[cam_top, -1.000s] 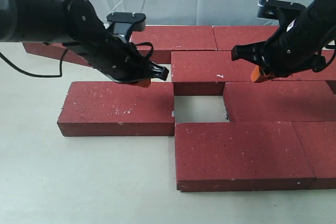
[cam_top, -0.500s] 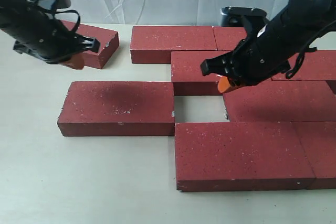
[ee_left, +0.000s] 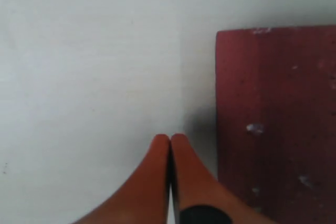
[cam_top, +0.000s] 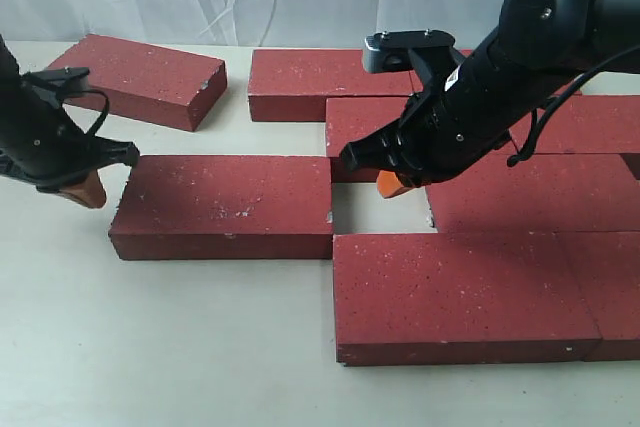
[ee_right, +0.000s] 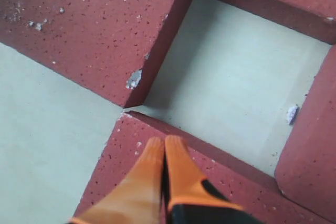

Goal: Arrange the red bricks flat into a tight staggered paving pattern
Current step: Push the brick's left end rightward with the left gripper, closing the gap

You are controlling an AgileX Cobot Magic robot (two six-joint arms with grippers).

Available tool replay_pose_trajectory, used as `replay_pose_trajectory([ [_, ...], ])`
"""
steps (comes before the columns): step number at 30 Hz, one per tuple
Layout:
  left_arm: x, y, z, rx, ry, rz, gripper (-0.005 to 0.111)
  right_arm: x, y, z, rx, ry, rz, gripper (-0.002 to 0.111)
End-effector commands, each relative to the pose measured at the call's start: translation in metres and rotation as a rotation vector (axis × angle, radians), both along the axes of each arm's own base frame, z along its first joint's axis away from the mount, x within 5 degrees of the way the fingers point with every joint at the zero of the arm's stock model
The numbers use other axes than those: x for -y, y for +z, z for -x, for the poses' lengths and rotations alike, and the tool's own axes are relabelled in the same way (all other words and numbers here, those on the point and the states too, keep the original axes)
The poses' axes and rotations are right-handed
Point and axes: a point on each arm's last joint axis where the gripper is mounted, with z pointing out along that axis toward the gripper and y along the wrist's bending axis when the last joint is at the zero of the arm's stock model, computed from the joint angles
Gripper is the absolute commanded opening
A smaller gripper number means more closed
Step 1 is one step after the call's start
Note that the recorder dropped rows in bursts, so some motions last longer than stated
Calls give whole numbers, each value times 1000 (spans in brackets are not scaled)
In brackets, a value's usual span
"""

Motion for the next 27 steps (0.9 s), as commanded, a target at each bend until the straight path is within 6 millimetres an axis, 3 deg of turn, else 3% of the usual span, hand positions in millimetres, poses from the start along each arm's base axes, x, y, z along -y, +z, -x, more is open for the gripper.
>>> replay_pose_trajectory([
  [1,3,-16,1,-64,22,33,0,0,0,1,-1,16,10,-1],
  [11,24,-16,4,-74,-35,90,0,0,-1,1,-2,17,10,-1],
  [20,18,-17,4,-80,-43,56,0,0,-1,1,-3,19,14,-1],
  [27,47,-14,6,-52,-99,139,0,0,-1,1,-3,19,14,-1],
])
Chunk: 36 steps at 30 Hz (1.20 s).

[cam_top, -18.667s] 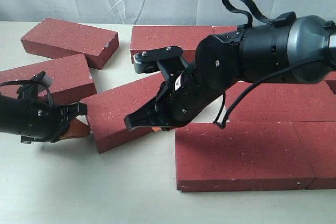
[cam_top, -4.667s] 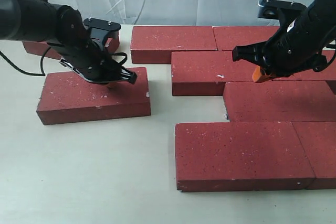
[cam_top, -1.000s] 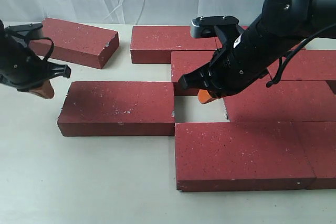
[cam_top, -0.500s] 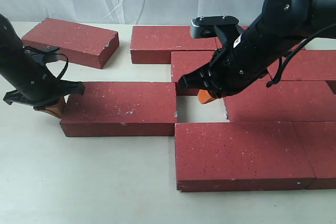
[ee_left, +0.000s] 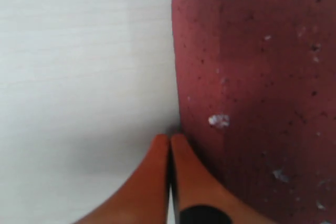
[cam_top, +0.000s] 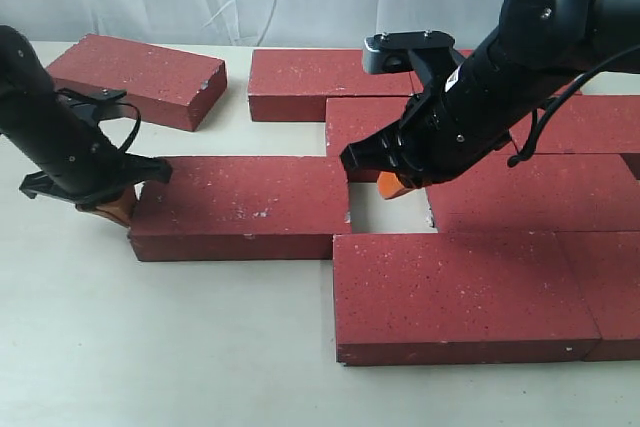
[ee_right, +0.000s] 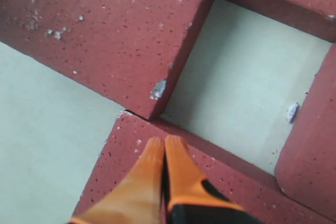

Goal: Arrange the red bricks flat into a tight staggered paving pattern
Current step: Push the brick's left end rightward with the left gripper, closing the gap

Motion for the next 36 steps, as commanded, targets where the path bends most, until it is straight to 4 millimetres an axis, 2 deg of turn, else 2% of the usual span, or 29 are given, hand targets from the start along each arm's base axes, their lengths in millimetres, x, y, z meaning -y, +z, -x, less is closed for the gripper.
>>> replay_pose_trajectory([
  [1,19,1,2,17,-35,32,0,0,0,1,4,15,11,-1],
  [12,40,2,5,40,-64,49,0,0,0,0,6,15,10,-1],
  [29,91,3,15,136,-149,64,0,0,0,0,11,13,9,-1],
  [36,100,4,16,169,-158,67,0,0,0,0,11,13,9,-1],
])
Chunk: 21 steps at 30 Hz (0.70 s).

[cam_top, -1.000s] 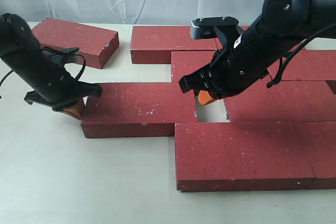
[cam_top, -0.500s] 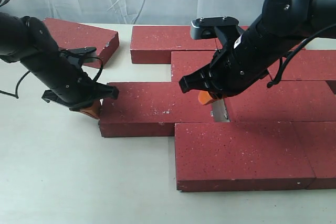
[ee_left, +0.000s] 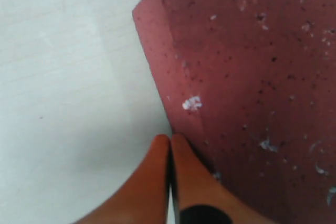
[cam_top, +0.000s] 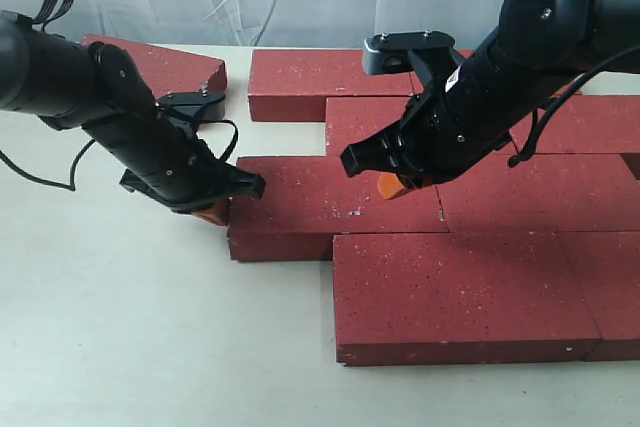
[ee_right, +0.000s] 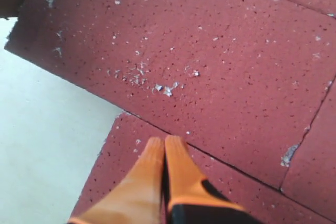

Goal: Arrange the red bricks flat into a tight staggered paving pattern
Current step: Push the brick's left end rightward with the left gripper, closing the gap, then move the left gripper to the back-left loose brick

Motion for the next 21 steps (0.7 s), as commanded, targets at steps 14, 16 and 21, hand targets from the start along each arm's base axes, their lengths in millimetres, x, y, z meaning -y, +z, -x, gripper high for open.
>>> replay_pose_trajectory([
  [14,-23,-2,-4,-42,15,-45,0,-1,0,0,11,8,4,-1],
  [16,-34,-2,-7,-57,46,-44,0,-1,0,0,11,8,4,-1],
  [21,-60,0,-14,-75,116,-39,0,-1,0,0,11,8,4,-1],
])
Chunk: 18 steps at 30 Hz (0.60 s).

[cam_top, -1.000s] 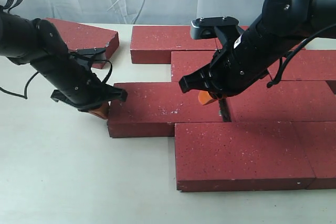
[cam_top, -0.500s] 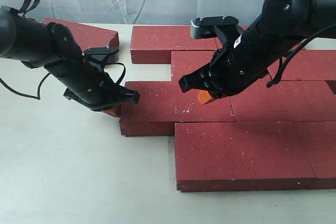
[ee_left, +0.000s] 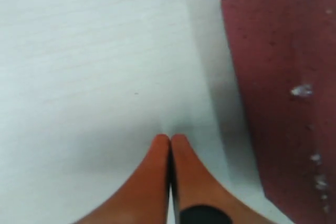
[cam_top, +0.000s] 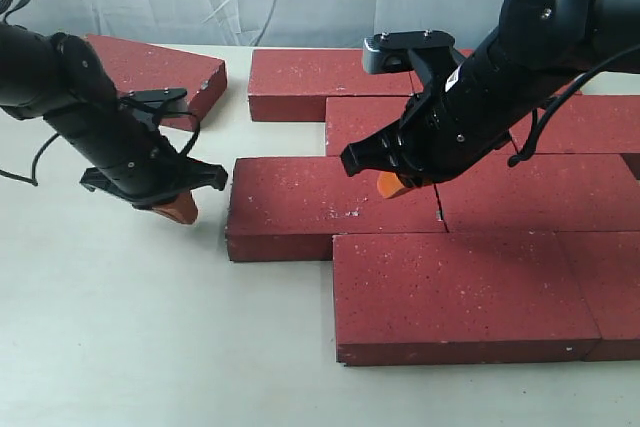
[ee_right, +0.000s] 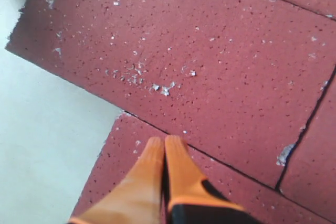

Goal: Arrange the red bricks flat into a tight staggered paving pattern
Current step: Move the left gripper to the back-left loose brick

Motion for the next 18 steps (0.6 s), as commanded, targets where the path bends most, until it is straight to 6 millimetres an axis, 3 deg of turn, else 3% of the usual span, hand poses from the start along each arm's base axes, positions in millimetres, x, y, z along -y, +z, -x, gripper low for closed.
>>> replay_pose_trajectory([
  [1,-22,5,-4,-10,58,-1,0,-1,0,0,7,9,6,-1],
  [10,-55,41,-18,205,145,-27,0,-1,0,0,7,9,6,-1],
  [18,-62,72,-44,414,170,-51,0,-1,0,0,6,8,4,-1],
])
